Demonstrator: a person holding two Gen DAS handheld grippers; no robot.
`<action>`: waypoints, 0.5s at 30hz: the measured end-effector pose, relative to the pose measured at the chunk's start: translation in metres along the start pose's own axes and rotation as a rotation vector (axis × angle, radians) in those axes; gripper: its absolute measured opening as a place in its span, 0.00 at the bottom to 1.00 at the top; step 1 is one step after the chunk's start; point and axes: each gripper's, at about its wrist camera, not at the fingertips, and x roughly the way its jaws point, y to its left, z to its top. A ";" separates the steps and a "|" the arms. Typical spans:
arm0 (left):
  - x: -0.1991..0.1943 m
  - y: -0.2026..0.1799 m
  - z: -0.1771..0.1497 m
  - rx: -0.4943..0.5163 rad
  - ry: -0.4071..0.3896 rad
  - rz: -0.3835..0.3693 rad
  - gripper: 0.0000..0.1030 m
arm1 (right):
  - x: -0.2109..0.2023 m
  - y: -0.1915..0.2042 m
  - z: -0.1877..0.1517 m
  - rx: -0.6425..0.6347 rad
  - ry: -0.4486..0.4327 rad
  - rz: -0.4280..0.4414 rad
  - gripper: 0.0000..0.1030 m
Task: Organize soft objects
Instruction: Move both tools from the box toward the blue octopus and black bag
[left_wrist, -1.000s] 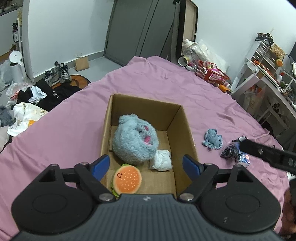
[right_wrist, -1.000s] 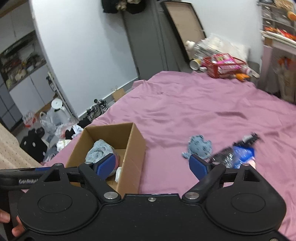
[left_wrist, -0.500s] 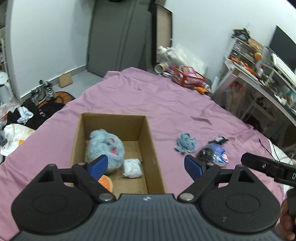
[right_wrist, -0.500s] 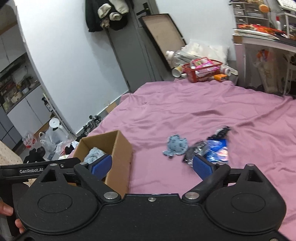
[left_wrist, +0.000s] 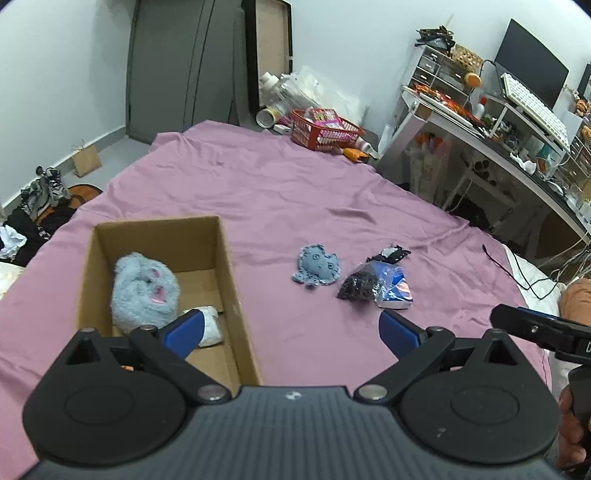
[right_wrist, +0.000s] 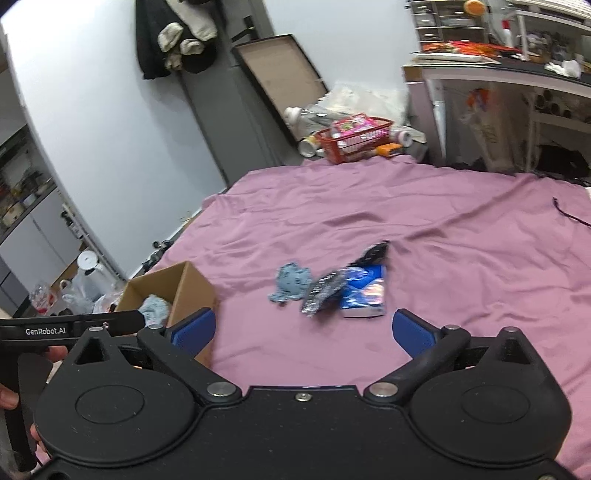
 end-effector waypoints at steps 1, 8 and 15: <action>0.002 -0.001 0.001 0.002 0.001 0.003 0.97 | -0.002 -0.004 0.000 0.002 -0.005 -0.006 1.00; 0.014 -0.011 0.010 0.007 -0.016 0.013 1.00 | -0.001 -0.028 -0.004 0.033 -0.001 -0.033 1.00; 0.032 -0.018 0.014 0.000 -0.012 0.028 1.00 | 0.003 -0.045 -0.002 0.054 -0.001 -0.045 1.00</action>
